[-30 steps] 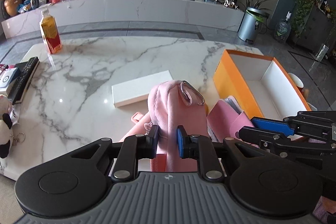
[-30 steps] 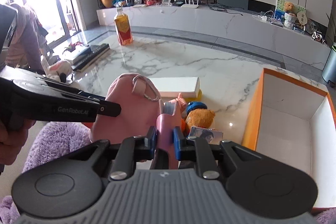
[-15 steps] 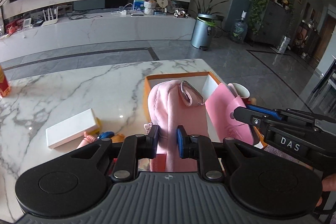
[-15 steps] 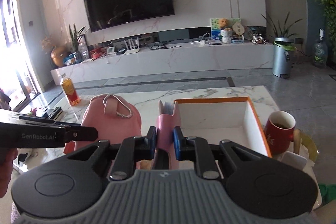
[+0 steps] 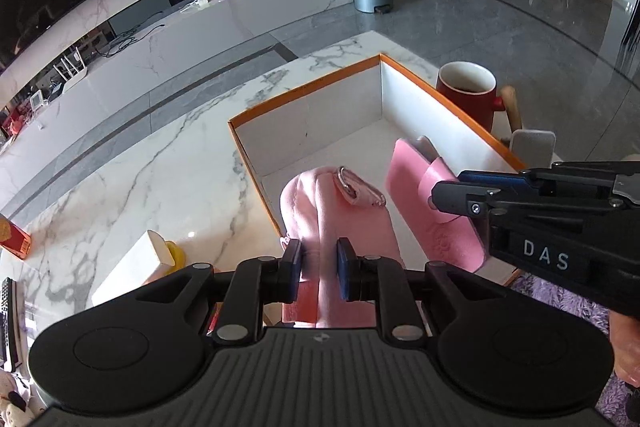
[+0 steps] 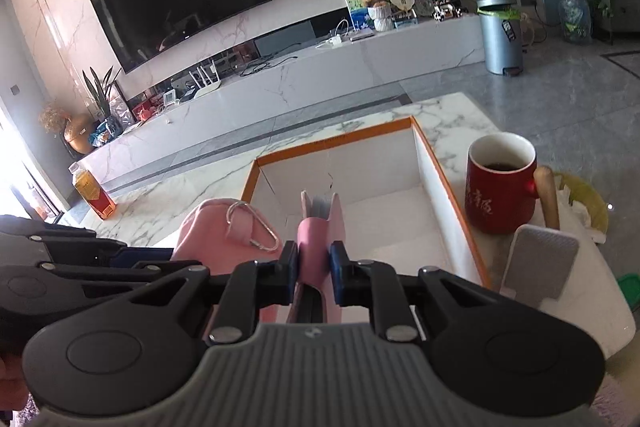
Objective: Organize objects
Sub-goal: 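Carry the pink pouch with the left tool while the right tool carries the card holder into the orange box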
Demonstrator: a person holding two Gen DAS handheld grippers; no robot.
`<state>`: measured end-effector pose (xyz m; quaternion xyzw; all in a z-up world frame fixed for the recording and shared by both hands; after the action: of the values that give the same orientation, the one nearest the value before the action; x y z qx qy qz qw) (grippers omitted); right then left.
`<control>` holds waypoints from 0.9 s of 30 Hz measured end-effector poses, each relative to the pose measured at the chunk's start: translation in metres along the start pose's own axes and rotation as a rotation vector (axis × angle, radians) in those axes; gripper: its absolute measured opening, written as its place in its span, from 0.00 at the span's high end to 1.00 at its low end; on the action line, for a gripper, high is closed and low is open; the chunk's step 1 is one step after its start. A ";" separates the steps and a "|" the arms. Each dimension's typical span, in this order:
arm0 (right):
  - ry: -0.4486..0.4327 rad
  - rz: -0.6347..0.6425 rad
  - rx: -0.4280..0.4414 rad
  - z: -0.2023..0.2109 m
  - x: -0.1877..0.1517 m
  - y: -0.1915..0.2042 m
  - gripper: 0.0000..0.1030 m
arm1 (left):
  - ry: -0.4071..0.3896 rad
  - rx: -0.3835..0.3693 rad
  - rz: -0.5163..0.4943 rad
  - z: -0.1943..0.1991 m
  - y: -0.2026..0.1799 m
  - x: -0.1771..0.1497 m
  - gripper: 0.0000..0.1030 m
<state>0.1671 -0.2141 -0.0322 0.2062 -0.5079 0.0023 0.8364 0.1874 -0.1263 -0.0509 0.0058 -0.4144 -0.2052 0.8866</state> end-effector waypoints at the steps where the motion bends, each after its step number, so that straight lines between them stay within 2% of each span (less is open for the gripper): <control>1: 0.012 -0.008 0.005 -0.003 -0.003 -0.001 0.83 | 0.018 -0.002 -0.011 -0.005 -0.003 -0.001 0.79; 6: 0.087 -0.068 0.039 -0.018 -0.021 -0.008 0.83 | 0.071 0.025 -0.089 -0.023 -0.018 -0.007 0.79; 15: 0.222 -0.176 0.042 -0.046 -0.045 -0.023 0.83 | 0.117 0.039 -0.167 -0.035 -0.027 -0.013 0.77; 18: 0.248 -0.176 0.030 -0.050 -0.050 -0.023 0.83 | 0.133 0.027 -0.160 -0.040 -0.027 -0.016 0.76; 21: 0.238 -0.142 -0.012 -0.051 -0.046 -0.026 0.83 | 0.180 -0.017 -0.129 -0.049 -0.028 -0.027 0.70; 23: 0.236 -0.147 -0.023 -0.051 -0.044 -0.030 0.83 | 0.222 -0.055 -0.097 -0.056 -0.030 -0.038 0.71; 27: 0.252 -0.139 -0.014 -0.055 -0.046 -0.028 0.83 | 0.195 -0.060 -0.096 -0.055 -0.031 -0.043 0.73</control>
<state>0.1979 -0.2108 -0.1028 0.2331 -0.3835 -0.0332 0.8930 0.1916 -0.1477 -0.1242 0.0192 -0.3190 -0.2580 0.9118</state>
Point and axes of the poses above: each gripper's, at about its wrist camera, not at the fingertips, and z roughly against the way its jaws point, y to its left, x to its top, the point moved 6 cm from there along -z, roughly the way its jaws point, and after that the axes turned 13 degrees about -y, right-handed, at the moved point
